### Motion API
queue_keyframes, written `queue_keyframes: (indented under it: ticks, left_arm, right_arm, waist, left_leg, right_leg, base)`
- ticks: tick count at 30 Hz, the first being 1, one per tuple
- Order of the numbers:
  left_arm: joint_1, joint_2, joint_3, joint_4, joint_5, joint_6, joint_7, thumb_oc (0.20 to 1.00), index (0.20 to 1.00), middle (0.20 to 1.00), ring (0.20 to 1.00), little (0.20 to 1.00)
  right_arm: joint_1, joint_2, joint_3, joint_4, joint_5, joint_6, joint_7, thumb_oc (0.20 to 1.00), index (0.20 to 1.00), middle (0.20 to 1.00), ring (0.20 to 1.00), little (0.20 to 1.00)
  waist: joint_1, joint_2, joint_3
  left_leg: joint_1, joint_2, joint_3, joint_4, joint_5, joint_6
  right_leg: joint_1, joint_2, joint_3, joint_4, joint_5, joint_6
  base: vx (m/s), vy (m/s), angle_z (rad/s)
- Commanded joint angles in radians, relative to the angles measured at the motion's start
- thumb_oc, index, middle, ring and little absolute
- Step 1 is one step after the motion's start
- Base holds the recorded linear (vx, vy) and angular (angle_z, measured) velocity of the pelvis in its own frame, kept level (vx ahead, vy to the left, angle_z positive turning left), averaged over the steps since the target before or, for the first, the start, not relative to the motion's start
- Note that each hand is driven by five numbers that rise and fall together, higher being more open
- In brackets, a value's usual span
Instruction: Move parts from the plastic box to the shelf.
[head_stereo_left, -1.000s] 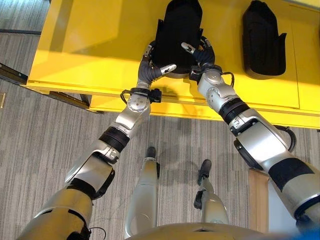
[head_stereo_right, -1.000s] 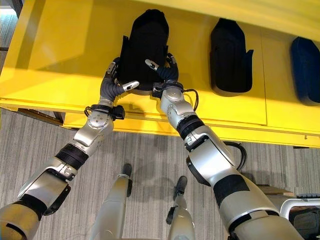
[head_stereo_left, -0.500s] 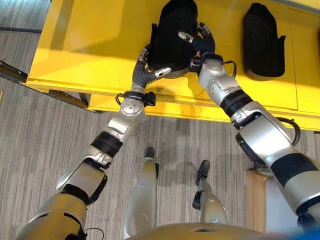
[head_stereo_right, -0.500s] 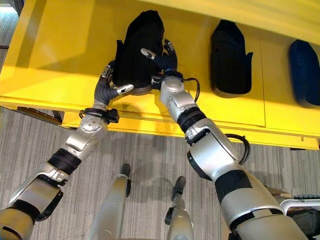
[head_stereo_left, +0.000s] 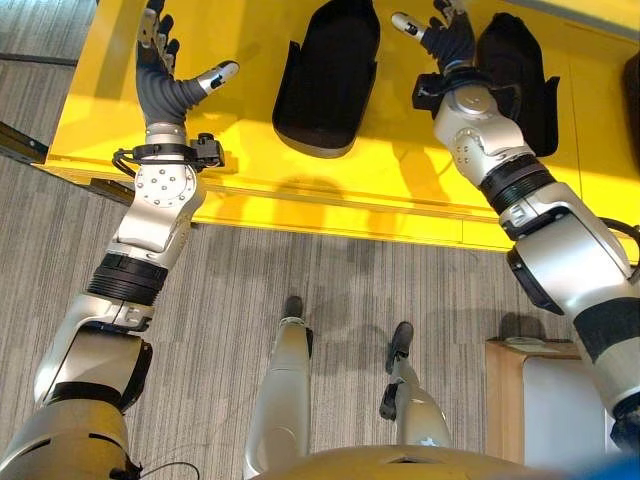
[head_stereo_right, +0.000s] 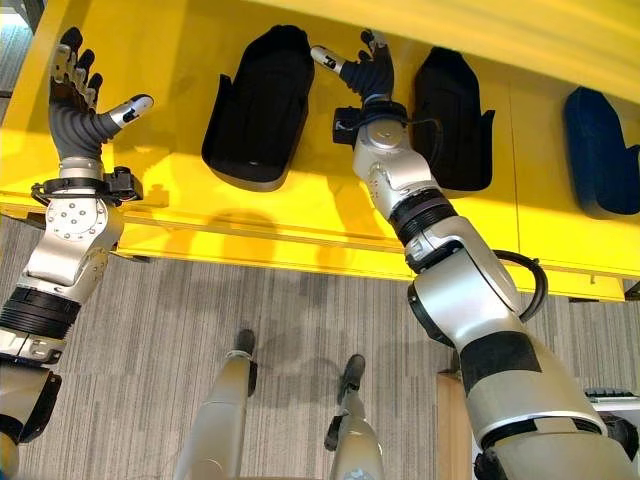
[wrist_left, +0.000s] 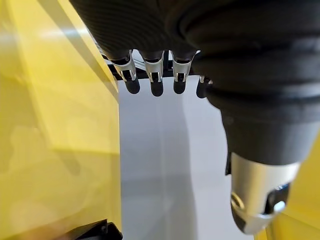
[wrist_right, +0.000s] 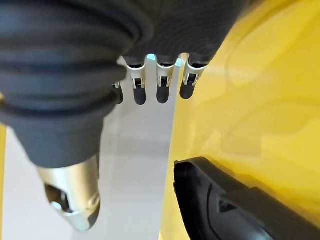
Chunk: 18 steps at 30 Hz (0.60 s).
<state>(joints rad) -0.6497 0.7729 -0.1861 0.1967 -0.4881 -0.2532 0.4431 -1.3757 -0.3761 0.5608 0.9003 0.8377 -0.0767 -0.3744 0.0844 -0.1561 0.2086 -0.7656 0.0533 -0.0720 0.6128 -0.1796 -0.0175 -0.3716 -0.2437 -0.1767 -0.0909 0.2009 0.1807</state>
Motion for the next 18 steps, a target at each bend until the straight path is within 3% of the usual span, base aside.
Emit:
queue_keyframes:
  ticks: [1, 4, 7, 8, 10, 13, 18]
  left_arm:
    - [-0.006, 0.044, 0.043, -0.108, 0.032, -0.081, 0.013, 1.0, 1.0, 1.0, 1.0, 1.0]
    - [0.055, 0.037, 0.083, -0.141, 0.042, -0.078, 0.007, 1.0, 1.0, 1.0, 1.0, 1.0]
    - [0.222, 0.031, 0.186, -0.207, 0.105, -0.036, -0.018, 1.0, 1.0, 1.0, 1.0, 1.0]
    - [0.342, 0.011, 0.271, -0.232, 0.176, 0.005, -0.026, 1.0, 1.0, 1.0, 1.0, 1.0]
    - [0.408, -0.001, 0.313, -0.246, 0.222, 0.032, -0.035, 1.0, 1.0, 1.0, 1.0, 1.0]
    - [0.536, -0.022, 0.391, -0.289, 0.339, 0.075, -0.053, 1.0, 1.0, 1.0, 1.0, 1.0]
    - [0.681, -0.061, 0.465, -0.343, 0.541, 0.116, -0.073, 1.0, 1.0, 1.0, 1.0, 1.0]
  right_arm:
    - [-0.09, -0.119, -0.042, -0.07, -0.041, -0.063, 0.009, 1.0, 1.0, 1.0, 1.0, 1.0]
    - [-0.051, -0.138, -0.056, -0.13, -0.04, -0.069, 0.015, 1.0, 1.0, 1.0, 1.0, 1.0]
    - [0.114, -0.23, -0.105, -0.379, -0.066, -0.065, 0.058, 1.0, 1.0, 1.0, 1.0, 1.0]
    - [0.303, -0.274, -0.195, -0.602, -0.103, -0.07, 0.089, 1.0, 1.0, 1.0, 1.0, 1.0]
    - [0.418, -0.29, -0.262, -0.715, -0.137, -0.07, 0.102, 1.0, 1.0, 1.0, 1.0, 1.0]
    - [0.673, -0.271, -0.388, -0.919, -0.166, -0.072, 0.169, 1.0, 1.0, 1.0, 1.0, 1.0]
    - [0.999, -0.174, -0.5, -1.112, -0.199, -0.074, 0.273, 1.0, 1.0, 1.0, 1.0, 1.0]
  waist:
    - [0.031, 0.024, 0.034]
    - [0.028, 0.025, 0.034]
    - [0.012, 0.026, 0.027]
    - [0.0, 0.028, 0.021]
    - [-0.01, 0.034, 0.021]
    - [-0.02, 0.039, 0.008]
    - [-0.034, 0.055, -0.01]
  left_leg:
    - [0.089, -0.046, 0.073, -0.129, 0.014, 0.006]
    - [0.102, -0.044, 0.075, -0.135, 0.017, 0.006]
    - [0.148, -0.034, 0.079, -0.157, 0.026, 0.006]
    - [0.186, -0.025, 0.081, -0.178, 0.034, 0.005]
    - [0.203, -0.019, 0.082, -0.189, 0.042, 0.004]
    - [0.237, -0.016, 0.08, -0.22, 0.065, 0.002]
    - [0.292, 0.002, 0.084, -0.262, 0.091, -0.008]
  right_leg:
    - [0.207, -0.009, 0.012, 0.049, -0.149, 0.005]
    - [0.21, -0.008, 0.014, 0.054, -0.152, 0.003]
    - [0.223, -0.006, 0.016, 0.062, -0.162, -0.001]
    - [0.24, -0.003, 0.013, 0.064, -0.171, -0.005]
    - [0.248, -0.002, 0.01, 0.063, -0.173, -0.006]
    - [0.265, -0.002, 0.003, 0.06, -0.176, -0.006]
    - [0.29, 0.005, -0.007, 0.063, -0.201, -0.013]
  base:
    - [0.0, 0.0, 0.0]
    - [0.0, 0.0, 0.0]
    - [0.01, -0.013, -0.01]
    - [0.03, -0.045, -0.03]
    - [0.03, -0.035, -0.04]
    - [0.01, -0.049, -0.19]
    - [0.0, -0.065, -0.06]
